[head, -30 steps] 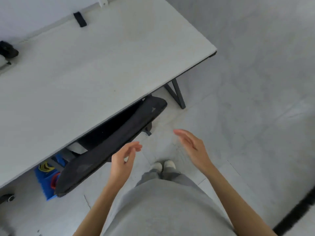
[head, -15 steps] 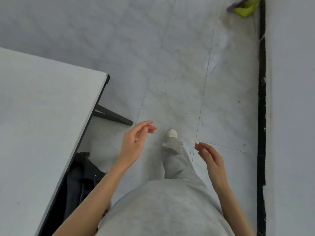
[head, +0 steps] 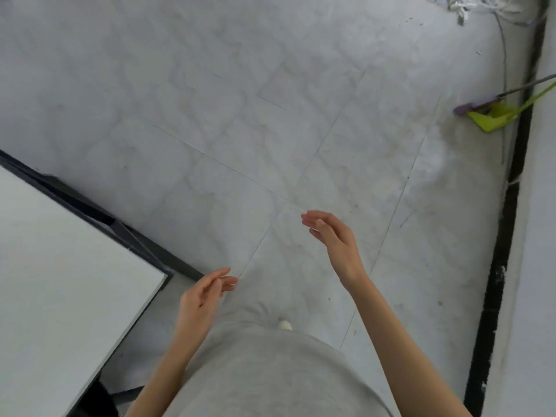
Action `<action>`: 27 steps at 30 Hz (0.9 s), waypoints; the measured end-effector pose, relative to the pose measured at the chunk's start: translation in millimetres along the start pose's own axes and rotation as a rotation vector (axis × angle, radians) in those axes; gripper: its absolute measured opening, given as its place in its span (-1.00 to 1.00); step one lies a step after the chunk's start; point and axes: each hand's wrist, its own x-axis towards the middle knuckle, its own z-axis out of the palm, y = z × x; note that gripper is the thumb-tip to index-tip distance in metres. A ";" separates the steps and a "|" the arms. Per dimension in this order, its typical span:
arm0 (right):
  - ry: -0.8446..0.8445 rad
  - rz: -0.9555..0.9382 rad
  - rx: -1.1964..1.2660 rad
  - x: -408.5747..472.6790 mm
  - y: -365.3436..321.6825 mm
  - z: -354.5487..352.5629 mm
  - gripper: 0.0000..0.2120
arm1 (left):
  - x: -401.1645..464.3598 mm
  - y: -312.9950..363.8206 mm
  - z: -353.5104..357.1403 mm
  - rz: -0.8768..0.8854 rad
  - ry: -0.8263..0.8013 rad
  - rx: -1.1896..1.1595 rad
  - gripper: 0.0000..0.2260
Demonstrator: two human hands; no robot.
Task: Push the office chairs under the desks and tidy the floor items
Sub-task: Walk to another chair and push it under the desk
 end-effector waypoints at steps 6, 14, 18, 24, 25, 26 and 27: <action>-0.101 0.041 -0.044 167.2 -26.5 20.1 -0.75 | 141.0 10.6 2.9 -0.058 0.161 -0.052 -0.72; -0.135 0.199 -0.165 317.5 -57.6 33.2 -0.74 | 366.0 129.8 -3.3 0.030 0.077 -0.038 -0.71; -0.139 0.203 -0.190 408.2 -80.1 53.5 -0.74 | 472.9 183.6 -17.6 0.082 0.108 -0.063 -0.76; -0.289 0.167 -0.269 589.5 -118.9 128.5 -0.73 | 612.0 204.2 -64.0 0.034 0.241 -0.088 -0.72; -0.331 0.160 -0.307 621.9 -129.2 147.2 -0.73 | 628.7 204.3 -74.9 -0.001 0.287 -0.105 -0.70; -0.378 0.138 -0.341 653.1 -142.6 168.7 -0.73 | 642.9 204.5 -86.6 -0.030 0.347 -0.125 -0.67; -0.428 0.105 -0.362 683.5 -158.9 193.6 -0.73 | 655.7 205.6 -99.0 -0.051 0.411 -0.146 -0.66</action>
